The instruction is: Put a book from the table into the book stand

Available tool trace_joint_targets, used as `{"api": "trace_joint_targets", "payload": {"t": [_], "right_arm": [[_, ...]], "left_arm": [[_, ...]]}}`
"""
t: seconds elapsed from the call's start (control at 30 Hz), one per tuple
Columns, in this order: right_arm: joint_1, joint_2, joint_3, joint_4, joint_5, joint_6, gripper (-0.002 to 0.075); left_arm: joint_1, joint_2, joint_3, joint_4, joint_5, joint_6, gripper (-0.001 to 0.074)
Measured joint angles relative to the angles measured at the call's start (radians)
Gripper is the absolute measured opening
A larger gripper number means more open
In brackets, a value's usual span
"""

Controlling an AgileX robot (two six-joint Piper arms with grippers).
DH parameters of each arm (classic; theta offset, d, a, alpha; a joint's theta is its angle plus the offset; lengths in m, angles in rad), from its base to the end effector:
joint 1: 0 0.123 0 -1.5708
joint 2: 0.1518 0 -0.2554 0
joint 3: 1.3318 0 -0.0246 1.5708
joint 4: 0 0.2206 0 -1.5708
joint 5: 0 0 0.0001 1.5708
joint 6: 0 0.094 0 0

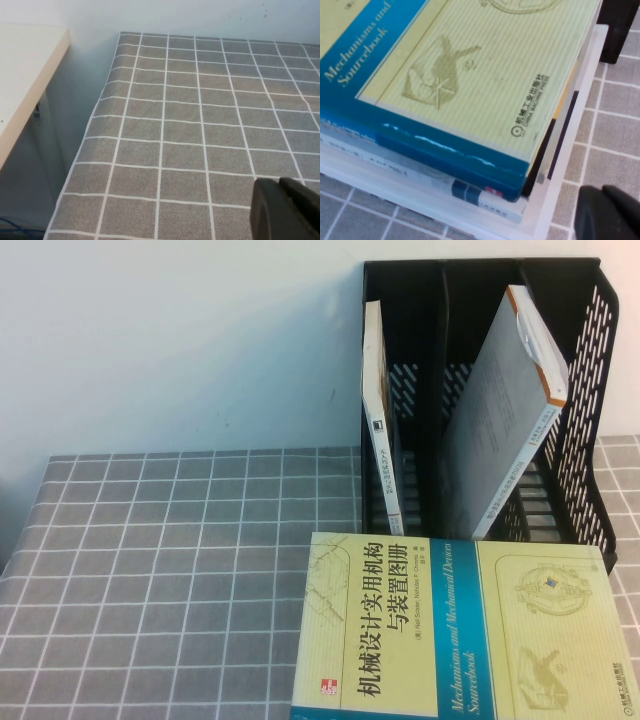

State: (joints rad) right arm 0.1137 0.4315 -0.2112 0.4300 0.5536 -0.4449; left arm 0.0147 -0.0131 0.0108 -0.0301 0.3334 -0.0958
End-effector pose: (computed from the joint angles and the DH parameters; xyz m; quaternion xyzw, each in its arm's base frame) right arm 0.0791 0.0298 0.2036 -0.1319 0.8808 0.1077 0.4417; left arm 0.0558 -0.0001 0.1797 -0.0517 0.7861 -0.0376 0.6147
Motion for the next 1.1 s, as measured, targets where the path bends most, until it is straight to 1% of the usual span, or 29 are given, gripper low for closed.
{"api": "trace_joint_targets", "payload": {"t": [0.63,0.7,0.8,0.87,1.0,1.1], "right_arm": [[0.0,0.0,0.0,0.002,-0.013,0.008,-0.0003],[0.0,-0.011,0.006,0.002,-0.082,0.046,-0.0003],[0.0,-0.065,0.034,-0.013,-0.262,0.042,-0.0003],[-0.002,-0.112,0.061,-0.037,-0.384,-0.002,-0.0003],[-0.028,-0.231,0.13,-0.056,-0.613,-0.155,-0.0003],[-0.055,-0.316,0.195,-0.058,-0.697,-0.199,-0.0003]], "left_arm": [[0.0,0.0,0.0,0.0,0.0,-0.003,-0.0003],[0.0,0.0,0.0,0.0,0.0,-0.003,-0.0003],[0.0,0.0,0.0,0.0,0.0,-0.003,-0.0003],[0.0,0.0,0.0,0.0,0.0,-0.003,-0.0003],[0.0,0.0,0.0,0.001,0.0,-0.003,-0.0003],[0.0,0.0,0.0,0.001,0.0,-0.003,-0.0003]]}}
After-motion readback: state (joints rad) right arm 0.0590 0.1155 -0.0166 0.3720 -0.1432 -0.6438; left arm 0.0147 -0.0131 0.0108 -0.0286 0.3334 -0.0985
